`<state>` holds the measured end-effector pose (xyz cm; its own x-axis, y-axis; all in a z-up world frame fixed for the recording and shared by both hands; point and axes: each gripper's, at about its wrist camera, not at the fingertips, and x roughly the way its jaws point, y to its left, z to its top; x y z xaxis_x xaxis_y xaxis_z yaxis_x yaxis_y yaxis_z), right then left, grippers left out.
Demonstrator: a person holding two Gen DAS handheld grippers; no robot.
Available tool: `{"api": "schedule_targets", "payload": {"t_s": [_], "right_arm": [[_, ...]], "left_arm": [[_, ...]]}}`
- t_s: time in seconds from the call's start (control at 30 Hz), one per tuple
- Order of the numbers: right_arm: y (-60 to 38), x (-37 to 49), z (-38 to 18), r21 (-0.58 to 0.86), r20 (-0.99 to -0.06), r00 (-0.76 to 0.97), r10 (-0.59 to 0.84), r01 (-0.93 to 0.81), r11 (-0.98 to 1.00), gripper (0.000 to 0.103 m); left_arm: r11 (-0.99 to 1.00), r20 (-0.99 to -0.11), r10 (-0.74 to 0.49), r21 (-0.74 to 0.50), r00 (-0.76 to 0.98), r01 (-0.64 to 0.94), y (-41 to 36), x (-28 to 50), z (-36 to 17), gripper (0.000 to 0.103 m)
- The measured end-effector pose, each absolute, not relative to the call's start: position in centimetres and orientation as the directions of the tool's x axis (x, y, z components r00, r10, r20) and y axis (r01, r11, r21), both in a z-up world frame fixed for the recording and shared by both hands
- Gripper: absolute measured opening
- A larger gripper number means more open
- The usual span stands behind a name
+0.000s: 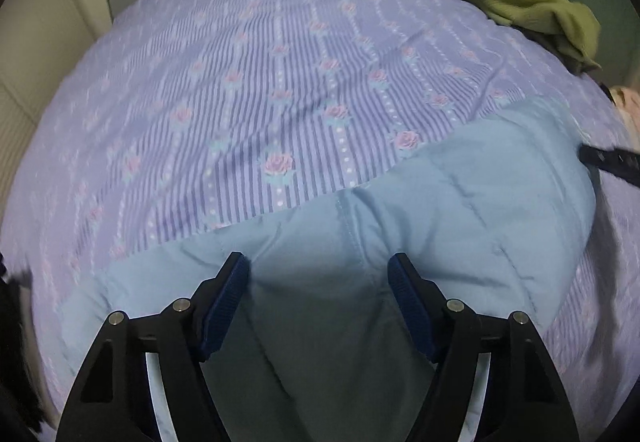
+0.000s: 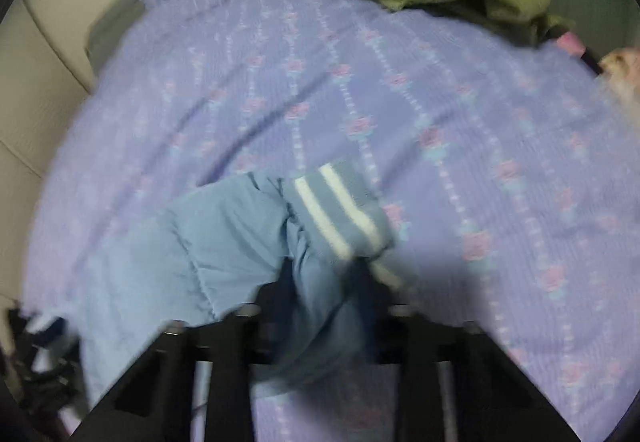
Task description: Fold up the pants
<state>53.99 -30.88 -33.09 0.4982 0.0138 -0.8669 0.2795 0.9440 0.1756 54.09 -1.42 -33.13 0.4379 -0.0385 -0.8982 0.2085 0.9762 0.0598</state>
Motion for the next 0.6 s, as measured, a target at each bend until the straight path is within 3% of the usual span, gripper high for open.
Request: {"api": "schedule_targets", "payload": {"t_s": [0.17, 0.33, 0.4, 0.43, 0.6], "right_arm": [[-31.0, 52.7, -32.2, 0.040, -0.864, 0.479, -0.153, 0.368, 0.929, 0.016], [-28.8, 51.7, -29.0, -0.098, -0.822, 0.494, -0.284, 0.369, 0.924, 0.051], [-27.7, 49.4, -26.1, -0.046, -0.785, 0.561, -0.261, 0.368, 0.929, 0.070], [-26.4, 47.8, -24.6, 0.000, -0.771, 0.601, -0.210, 0.329, 0.944, 0.073], [-18.4, 44.1, -23.7, 0.000, -0.776, 0.625, -0.083, 0.132, 0.991, 0.073]], "left_arm": [[0.985, -0.905, -0.042, 0.034, 0.423, 0.170, -1.8, 54.4, -34.0, 0.073], [0.983, -0.855, 0.001, 0.095, 0.518, 0.155, -0.1, 52.1, -29.9, 0.074], [0.991, -0.796, 0.004, 0.083, 0.605, 0.103, 2.8, 49.4, -26.5, 0.089], [0.994, -0.778, 0.010, 0.073, 0.628, 0.075, 4.4, 48.4, -25.5, 0.095], [1.000, -0.830, 0.008, -0.004, 0.557, -0.020, 14.2, 45.7, -26.6, 0.091]]}}
